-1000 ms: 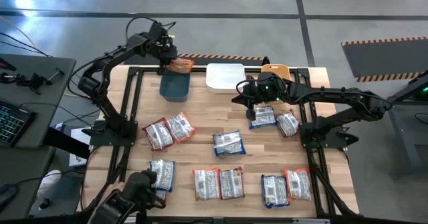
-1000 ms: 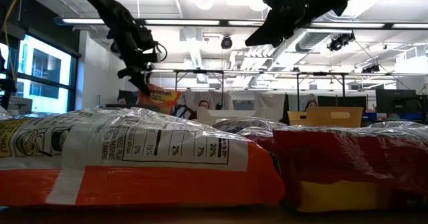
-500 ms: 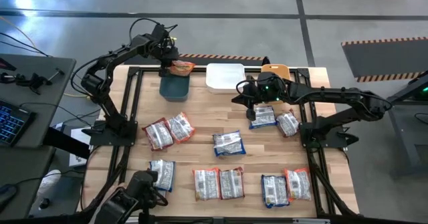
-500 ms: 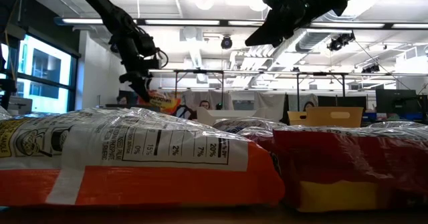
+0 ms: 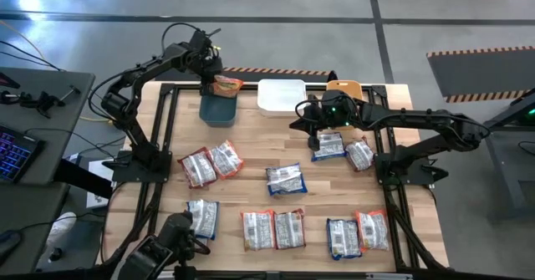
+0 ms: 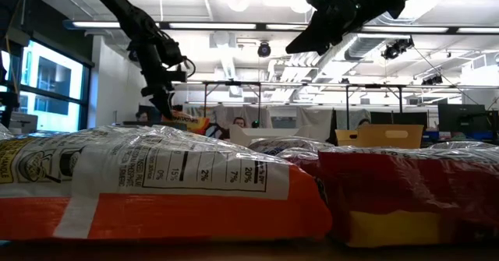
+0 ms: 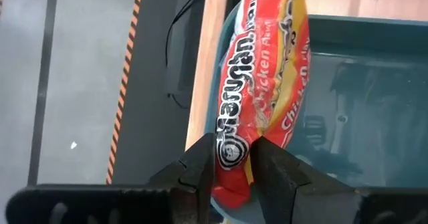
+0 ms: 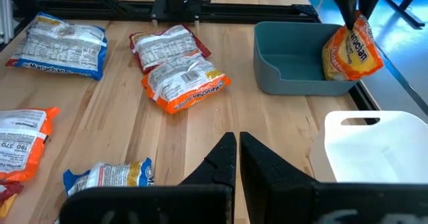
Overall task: Sort Maruchan noodles
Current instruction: Put the top right orange noodle pack into the blue bin, then put the top blue noodle pack into the white bin
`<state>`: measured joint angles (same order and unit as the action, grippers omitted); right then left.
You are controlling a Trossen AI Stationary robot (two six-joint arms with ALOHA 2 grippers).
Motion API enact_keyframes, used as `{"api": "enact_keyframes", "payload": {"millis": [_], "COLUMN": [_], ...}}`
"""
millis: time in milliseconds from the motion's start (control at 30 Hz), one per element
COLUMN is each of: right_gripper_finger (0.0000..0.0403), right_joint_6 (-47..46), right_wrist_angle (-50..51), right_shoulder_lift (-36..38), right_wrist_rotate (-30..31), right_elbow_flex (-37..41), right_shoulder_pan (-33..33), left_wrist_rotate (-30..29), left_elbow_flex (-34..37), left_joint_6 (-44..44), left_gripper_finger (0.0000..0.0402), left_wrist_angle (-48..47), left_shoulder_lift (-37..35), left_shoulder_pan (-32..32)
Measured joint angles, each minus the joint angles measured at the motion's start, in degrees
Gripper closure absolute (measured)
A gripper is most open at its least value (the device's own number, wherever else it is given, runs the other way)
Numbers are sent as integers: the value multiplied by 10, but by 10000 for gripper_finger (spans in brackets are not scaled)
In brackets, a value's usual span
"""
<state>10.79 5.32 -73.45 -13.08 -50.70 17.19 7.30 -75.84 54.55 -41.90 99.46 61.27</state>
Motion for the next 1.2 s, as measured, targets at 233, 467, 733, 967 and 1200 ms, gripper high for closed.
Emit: {"api": "enact_keyframes", "payload": {"millis": [233, 467, 733, 967, 1200], "right_gripper_finger": [403, 403, 403, 403, 403], "right_joint_6": [1, 2, 2, 9, 13], "right_wrist_angle": [0, 0, 0, 0, 0], "right_shoulder_lift": [0, 0, 0, 0, 0], "right_wrist_rotate": [-3, -3, -2, -2, -2], "right_elbow_flex": [0, 0, 0, 0, 0], "right_shoulder_pan": [0, 0, 0, 0, 0], "left_wrist_rotate": [-30, -32, -25, 14, 10], "left_elbow_flex": [-27, -56, -57, -57, -55], "left_joint_6": [-25, -23, -5, -29, -76], "left_gripper_finger": [290, 280, 294, 358, 398], "left_wrist_angle": [-23, -48, -45, -37, -19], "left_shoulder_lift": [0, -1, -17, -11, -11], "left_shoulder_pan": [-8, -19, -41, -70, -70]}}
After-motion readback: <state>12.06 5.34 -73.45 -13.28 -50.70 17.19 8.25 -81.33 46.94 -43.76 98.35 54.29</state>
